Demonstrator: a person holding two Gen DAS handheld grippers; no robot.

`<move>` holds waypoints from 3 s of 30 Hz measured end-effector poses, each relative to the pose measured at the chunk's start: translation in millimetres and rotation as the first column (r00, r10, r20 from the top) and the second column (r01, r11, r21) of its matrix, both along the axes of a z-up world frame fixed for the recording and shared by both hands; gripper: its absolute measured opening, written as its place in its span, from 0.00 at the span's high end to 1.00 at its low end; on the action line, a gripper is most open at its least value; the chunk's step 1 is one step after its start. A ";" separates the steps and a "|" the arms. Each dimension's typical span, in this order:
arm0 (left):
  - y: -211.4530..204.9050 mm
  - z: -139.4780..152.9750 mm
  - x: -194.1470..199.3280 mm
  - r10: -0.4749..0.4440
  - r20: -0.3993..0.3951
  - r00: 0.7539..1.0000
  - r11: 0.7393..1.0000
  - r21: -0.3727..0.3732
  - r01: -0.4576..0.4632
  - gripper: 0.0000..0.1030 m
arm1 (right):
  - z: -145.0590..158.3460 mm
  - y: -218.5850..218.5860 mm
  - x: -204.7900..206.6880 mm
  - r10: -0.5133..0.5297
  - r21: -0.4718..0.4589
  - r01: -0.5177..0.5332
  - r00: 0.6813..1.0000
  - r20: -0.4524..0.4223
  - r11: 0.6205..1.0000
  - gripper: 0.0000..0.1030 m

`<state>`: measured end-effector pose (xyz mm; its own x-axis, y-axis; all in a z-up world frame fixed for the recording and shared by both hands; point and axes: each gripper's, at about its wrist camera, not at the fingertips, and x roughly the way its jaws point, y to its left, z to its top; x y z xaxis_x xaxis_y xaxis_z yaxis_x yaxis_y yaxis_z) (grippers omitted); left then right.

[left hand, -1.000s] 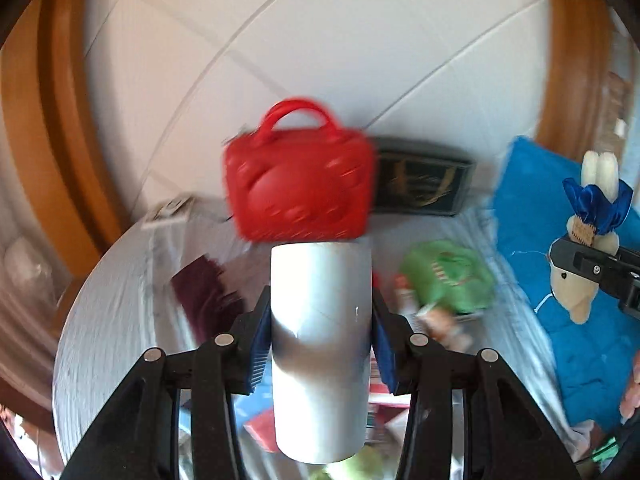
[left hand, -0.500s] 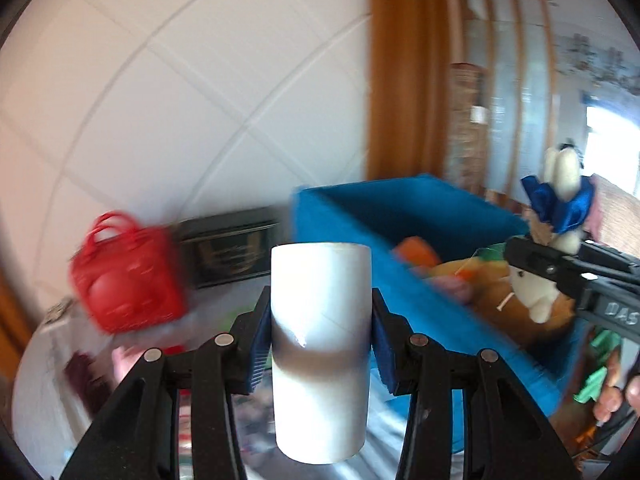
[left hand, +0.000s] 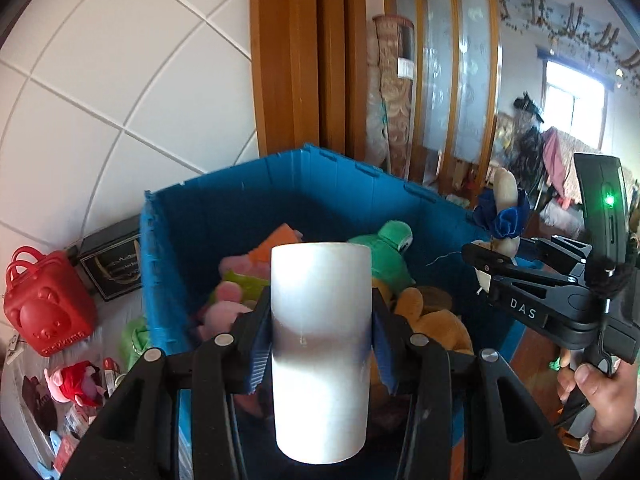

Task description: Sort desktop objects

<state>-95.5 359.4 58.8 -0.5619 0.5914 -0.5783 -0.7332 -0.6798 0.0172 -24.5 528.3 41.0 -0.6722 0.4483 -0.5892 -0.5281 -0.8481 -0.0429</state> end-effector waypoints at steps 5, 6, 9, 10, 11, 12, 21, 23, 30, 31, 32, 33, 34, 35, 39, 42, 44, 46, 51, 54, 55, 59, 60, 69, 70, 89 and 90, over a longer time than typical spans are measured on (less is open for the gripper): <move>22.7 -14.9 0.4 0.022 0.002 1.000 0.999 -0.045 -0.022 0.58 | -18.6 26.0 -2.9 0.004 -0.011 -0.004 0.998 0.056 1.000 0.59; 26.9 -16.3 0.2 0.031 -0.001 1.000 0.998 -0.050 -0.031 0.58 | -22.4 30.8 -4.6 0.004 -0.010 -0.004 0.998 0.064 1.000 0.59; 35.1 -18.3 -2.6 0.056 -0.007 0.998 0.997 -0.051 -0.056 0.58 | -26.3 35.0 -5.9 0.012 -0.009 -0.011 0.997 0.073 1.000 0.59; 36.7 -18.1 -2.9 0.065 -0.011 0.998 0.996 -0.054 -0.066 0.58 | -29.3 38.8 -7.7 0.016 -0.010 -0.016 0.997 0.073 1.000 0.58; 36.7 -17.6 -3.8 0.078 -0.017 0.997 0.996 -0.053 -0.078 0.57 | -31.6 43.0 -8.9 0.020 -0.008 -0.019 0.997 0.073 1.000 0.57; 37.2 -16.9 -4.2 0.093 -0.023 0.995 0.994 -0.055 -0.094 0.57 | -30.9 44.9 -10.5 0.021 -0.002 -0.021 0.997 0.071 1.000 0.57; 21.7 -0.6 3.3 0.156 -0.075 0.985 0.988 -0.003 -0.157 0.21 | -24.6 44.9 -15.0 0.058 0.015 -0.058 0.998 0.036 0.998 0.03; 13.7 2.5 6.8 0.166 -0.074 0.983 0.986 0.018 -0.165 0.20 | -21.2 41.4 -13.6 0.068 0.006 -0.068 0.997 0.023 0.998 0.00; -26.3 14.3 26.3 0.231 -0.098 0.968 0.970 0.102 -0.221 0.11 | -3.7 13.7 6.7 0.068 0.013 -0.067 0.997 -0.021 0.998 0.00; -33.0 15.5 29.3 0.245 -0.101 0.964 0.966 0.115 -0.233 0.11 | -1.3 8.2 10.9 0.070 0.013 -0.070 0.997 -0.032 0.997 0.00; -39.6 16.5 32.2 0.254 -0.104 0.962 0.962 0.125 -0.241 0.10 | 1.3 2.7 14.9 0.074 0.012 -0.073 0.996 -0.044 0.997 0.00; -46.5 17.5 35.8 0.261 -0.107 0.959 0.960 0.134 -0.247 0.10 | 4.4 -4.5 19.8 0.080 0.013 -0.079 0.995 -0.057 0.997 0.00; -54.0 18.6 40.3 0.265 -0.111 0.958 0.958 0.141 -0.248 0.10 | 7.6 -13.0 25.2 0.088 0.013 -0.087 0.994 -0.070 0.996 0.00; -60.0 19.1 44.9 0.265 -0.118 0.957 0.958 0.145 -0.248 0.10 | 10.8 -22.4 31.0 0.094 0.015 -0.093 0.992 -0.083 0.996 0.00; -83.7 25.3 71.2 0.291 -0.194 0.937 0.952 0.155 -0.263 0.04 | 20.7 -51.6 48.5 0.093 0.027 -0.090 0.990 -0.105 0.996 0.00; -97.2 29.9 89.5 0.325 -0.240 0.915 0.938 0.202 -0.280 0.00 | 30.8 -74.8 66.9 0.079 0.050 -0.073 0.989 -0.128 0.996 0.00; -100.6 30.4 91.3 0.324 -0.232 0.917 0.939 0.195 -0.283 0.00 | 36.4 -84.7 75.6 0.067 0.065 -0.058 0.988 -0.137 0.996 0.00; -105.2 28.1 92.4 0.316 -0.207 0.926 0.943 0.179 -0.282 0.00 | 40.7 -95.9 84.9 0.058 0.085 -0.046 0.988 -0.142 0.995 0.00; -119.5 22.8 99.2 0.312 -0.161 0.936 0.945 0.153 -0.289 0.00 | 43.5 -115.2 96.8 0.071 0.097 -0.057 0.988 -0.139 0.994 0.00; -125.5 21.3 101.4 0.308 -0.118 0.944 0.947 0.133 -0.292 0.00 | 43.0 -121.8 99.6 0.075 0.094 -0.063 0.989 -0.129 0.994 0.00; -128.0 21.6 102.4 0.311 -0.108 0.944 0.946 0.132 -0.296 0.00 | 43.0 -123.9 100.6 0.082 0.090 -0.070 0.988 -0.130 0.993 0.00; -135.3 23.1 108.2 0.317 -0.114 0.942 0.944 0.131 -0.302 0.00 | 41.9 -135.8 104.4 0.091 0.095 -0.080 0.989 -0.114 0.992 0.00; -136.8 23.5 109.2 0.317 -0.114 0.942 0.944 0.133 -0.301 0.00 | 42.1 -138.8 104.8 0.096 0.099 -0.085 0.989 -0.113 0.991 0.00; -143.5 27.7 110.0 0.324 -0.109 0.940 0.939 0.154 -0.306 0.00 | 49.6 -144.6 105.3 0.107 0.114 -0.092 0.986 -0.125 0.989 0.00; -144.0 27.8 110.4 0.324 -0.110 0.939 0.939 0.155 -0.306 0.00 | 49.7 -144.5 105.3 0.108 0.113 -0.094 0.986 -0.128 0.989 0.00; -143.7 26.7 108.5 0.334 -0.119 0.935 0.937 0.145 -0.317 0.00 | 42.9 -134.9 97.7 0.107 0.091 -0.096 0.987 -0.120 0.991 0.00; -143.6 26.7 108.3 0.335 -0.119 0.935 0.937 0.143 -0.317 0.00 | 42.6 -134.6 96.6 0.107 0.090 -0.097 0.987 -0.119 0.991 0.00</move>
